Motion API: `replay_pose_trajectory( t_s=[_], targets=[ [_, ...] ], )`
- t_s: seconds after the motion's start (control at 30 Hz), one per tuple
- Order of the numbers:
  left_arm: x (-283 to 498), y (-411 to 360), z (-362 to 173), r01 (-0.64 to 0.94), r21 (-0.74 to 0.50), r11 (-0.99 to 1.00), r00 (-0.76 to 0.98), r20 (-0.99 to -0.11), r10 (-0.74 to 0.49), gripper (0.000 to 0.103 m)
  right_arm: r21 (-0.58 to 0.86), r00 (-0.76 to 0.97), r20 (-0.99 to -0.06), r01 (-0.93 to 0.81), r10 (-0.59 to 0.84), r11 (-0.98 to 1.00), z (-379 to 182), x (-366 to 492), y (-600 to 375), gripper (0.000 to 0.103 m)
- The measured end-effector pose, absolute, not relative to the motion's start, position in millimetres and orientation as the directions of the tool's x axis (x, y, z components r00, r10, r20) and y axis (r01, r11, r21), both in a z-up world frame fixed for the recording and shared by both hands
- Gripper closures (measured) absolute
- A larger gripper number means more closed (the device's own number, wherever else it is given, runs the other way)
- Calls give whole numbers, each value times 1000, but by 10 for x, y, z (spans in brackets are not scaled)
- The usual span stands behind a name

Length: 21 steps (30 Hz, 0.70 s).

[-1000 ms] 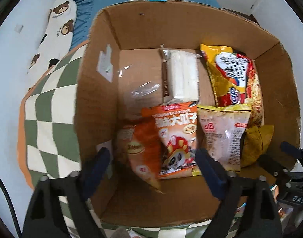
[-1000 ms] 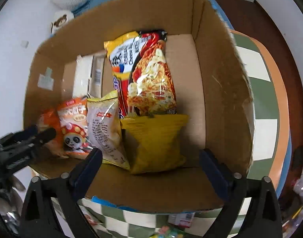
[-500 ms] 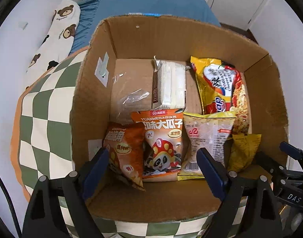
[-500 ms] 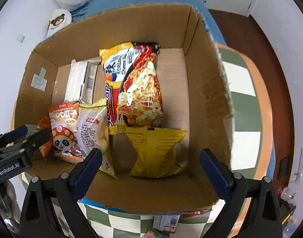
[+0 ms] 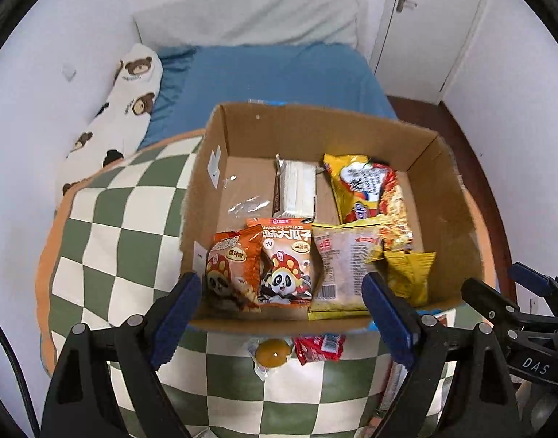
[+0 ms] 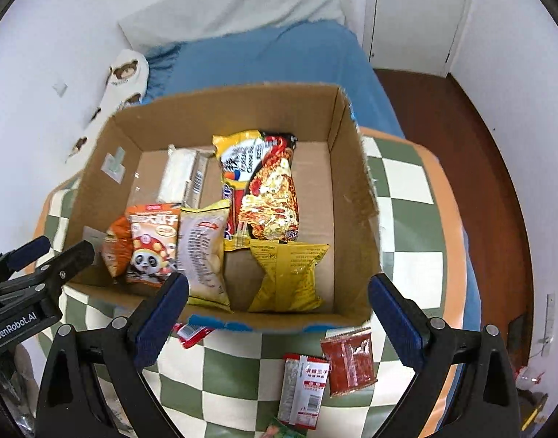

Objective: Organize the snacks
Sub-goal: 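Carry both bags into the cardboard box and open both tools, then grasp the nitz cookie bag with the left tool while the right grasps the red-white spicy strip pack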

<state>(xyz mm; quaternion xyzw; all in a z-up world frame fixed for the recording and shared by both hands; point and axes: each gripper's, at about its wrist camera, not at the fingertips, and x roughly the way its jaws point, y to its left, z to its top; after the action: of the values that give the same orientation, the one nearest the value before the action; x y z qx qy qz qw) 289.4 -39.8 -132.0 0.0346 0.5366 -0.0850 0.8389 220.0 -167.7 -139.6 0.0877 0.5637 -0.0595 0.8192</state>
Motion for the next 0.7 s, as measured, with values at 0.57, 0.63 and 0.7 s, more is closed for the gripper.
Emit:
replay_pose_trajectory(
  t_s=[0.57, 0.63, 0.7],
  targets=[
    [1988, -404, -619, 227, -41, 973, 553, -817, -164, 13, 73, 578, -814, 194, -54, 978, -401, 1196, -1530, 2],
    [1938, -398, -571, 227, -48, 973, 559, -811, -171, 13, 75, 595, -802, 191, -55, 979, -311, 1108, -1501, 2],
    [1881, -379, -550, 221, -54, 974, 563, -808, -172, 13, 91, 603, -797, 190, -43, 978, -248, 1031, -1487, 2]
  ],
)
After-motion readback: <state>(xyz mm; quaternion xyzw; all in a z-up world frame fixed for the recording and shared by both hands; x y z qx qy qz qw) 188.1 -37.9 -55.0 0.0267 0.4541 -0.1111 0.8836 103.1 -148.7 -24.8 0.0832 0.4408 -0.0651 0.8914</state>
